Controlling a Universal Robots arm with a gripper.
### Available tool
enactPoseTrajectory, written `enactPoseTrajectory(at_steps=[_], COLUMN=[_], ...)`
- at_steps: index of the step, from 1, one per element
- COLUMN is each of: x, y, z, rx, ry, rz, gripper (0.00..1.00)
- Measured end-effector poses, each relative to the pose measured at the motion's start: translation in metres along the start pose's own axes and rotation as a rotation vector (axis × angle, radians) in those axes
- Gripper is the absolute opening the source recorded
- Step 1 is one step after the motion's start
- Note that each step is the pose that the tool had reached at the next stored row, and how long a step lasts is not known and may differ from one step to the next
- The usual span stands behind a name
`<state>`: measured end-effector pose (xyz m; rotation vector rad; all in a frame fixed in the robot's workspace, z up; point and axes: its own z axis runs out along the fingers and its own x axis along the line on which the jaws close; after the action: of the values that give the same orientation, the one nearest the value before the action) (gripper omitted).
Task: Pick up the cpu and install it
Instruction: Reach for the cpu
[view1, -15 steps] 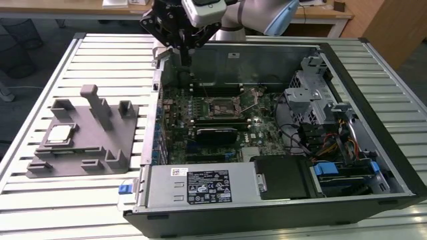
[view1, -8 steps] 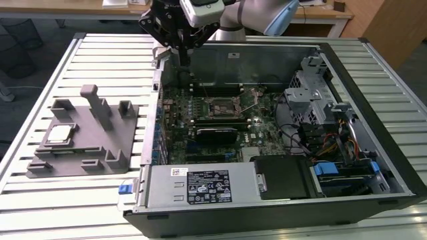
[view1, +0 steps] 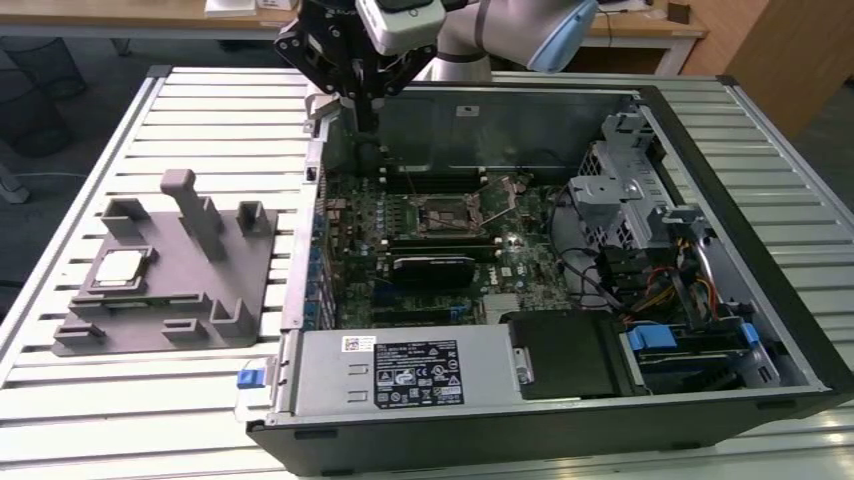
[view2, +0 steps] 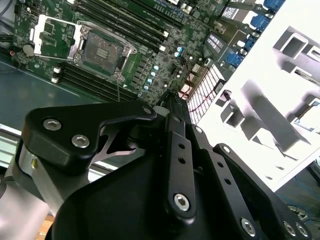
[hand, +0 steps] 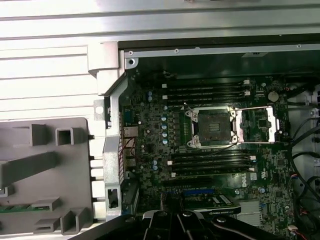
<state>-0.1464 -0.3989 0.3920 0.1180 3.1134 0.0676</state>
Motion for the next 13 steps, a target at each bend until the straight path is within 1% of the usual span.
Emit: enactPoseTrajectory(at_steps=[13], x=[0.0044], y=[-0.0003], z=[0.0002], rx=[-0.0001], ry=[0.0000], rz=[0.000], gripper=[0.11])
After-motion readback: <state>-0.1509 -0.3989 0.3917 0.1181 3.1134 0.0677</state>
